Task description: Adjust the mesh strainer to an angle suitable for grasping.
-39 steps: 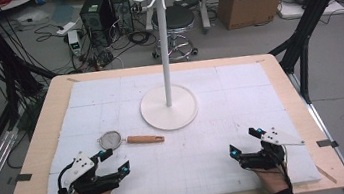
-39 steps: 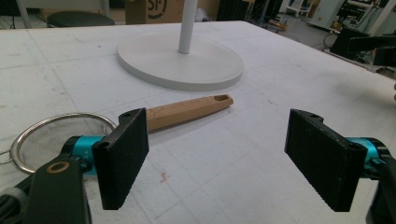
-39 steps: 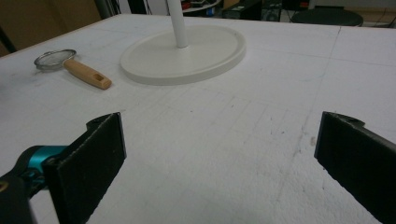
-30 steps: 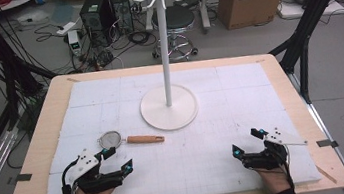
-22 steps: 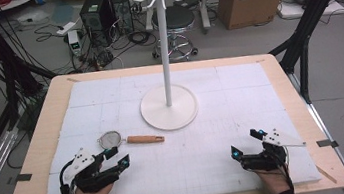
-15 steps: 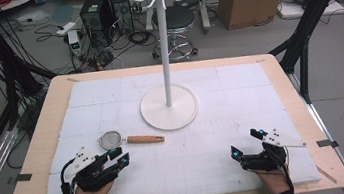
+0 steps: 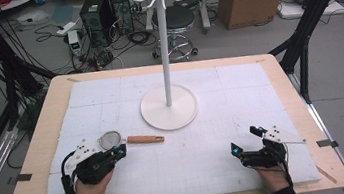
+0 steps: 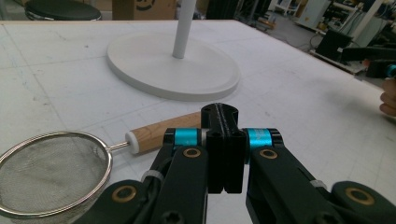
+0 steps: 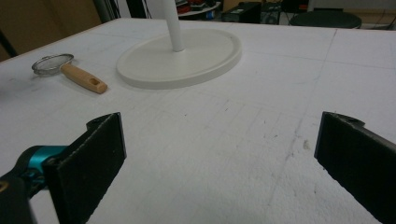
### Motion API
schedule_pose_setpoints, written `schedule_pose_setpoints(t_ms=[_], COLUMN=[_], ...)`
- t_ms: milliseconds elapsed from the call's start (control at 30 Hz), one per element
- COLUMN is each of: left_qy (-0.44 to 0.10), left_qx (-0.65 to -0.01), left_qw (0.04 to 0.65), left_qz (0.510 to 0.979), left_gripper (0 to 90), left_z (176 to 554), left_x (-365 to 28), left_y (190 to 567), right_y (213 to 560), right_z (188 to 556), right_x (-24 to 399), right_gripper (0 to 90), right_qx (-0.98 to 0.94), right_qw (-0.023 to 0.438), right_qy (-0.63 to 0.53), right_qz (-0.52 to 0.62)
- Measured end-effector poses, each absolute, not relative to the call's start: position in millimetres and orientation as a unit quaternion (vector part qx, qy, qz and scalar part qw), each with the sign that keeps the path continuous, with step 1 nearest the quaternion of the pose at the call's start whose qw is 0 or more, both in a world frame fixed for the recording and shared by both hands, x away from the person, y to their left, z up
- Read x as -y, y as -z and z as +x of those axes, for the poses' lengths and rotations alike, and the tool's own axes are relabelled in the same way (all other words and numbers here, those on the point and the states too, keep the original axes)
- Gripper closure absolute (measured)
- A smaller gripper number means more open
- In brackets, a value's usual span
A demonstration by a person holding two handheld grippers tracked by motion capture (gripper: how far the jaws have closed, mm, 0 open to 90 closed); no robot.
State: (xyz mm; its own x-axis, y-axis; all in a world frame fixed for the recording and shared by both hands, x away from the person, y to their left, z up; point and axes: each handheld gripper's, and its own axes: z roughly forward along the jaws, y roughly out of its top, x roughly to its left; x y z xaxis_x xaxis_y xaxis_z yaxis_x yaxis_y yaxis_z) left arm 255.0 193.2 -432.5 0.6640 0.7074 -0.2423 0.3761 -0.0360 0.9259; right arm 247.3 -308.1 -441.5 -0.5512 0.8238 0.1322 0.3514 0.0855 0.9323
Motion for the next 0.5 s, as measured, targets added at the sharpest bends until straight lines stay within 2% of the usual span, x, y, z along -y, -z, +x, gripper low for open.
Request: schedule_pose_setpoints(t_ms=[233, 300, 500], left_qy=[-0.137, -0.132, -0.131], left_qx=[-0.395, -0.403, -0.405], left_qw=[0.568, 0.565, 0.552], left_qz=[0.709, 0.708, 0.717], left_gripper=[90.0, 90.0, 90.0], left_z=[264.5, 269.2, 285.1], left_x=[-188.8, -187.0, -178.2], left_y=[428.2, 427.6, 424.6], right_y=[439.3, 438.6, 437.3], right_z=[248.9, 248.7, 248.0], right_x=[307.9, 307.3, 307.8], right_gripper=[1.2, 6.0, 5.9], right_qx=[-0.694, -0.692, -0.688], right_qw=[0.220, 0.218, 0.219], right_qy=[-0.541, -0.544, -0.548], right_qz=[0.421, 0.422, 0.422])
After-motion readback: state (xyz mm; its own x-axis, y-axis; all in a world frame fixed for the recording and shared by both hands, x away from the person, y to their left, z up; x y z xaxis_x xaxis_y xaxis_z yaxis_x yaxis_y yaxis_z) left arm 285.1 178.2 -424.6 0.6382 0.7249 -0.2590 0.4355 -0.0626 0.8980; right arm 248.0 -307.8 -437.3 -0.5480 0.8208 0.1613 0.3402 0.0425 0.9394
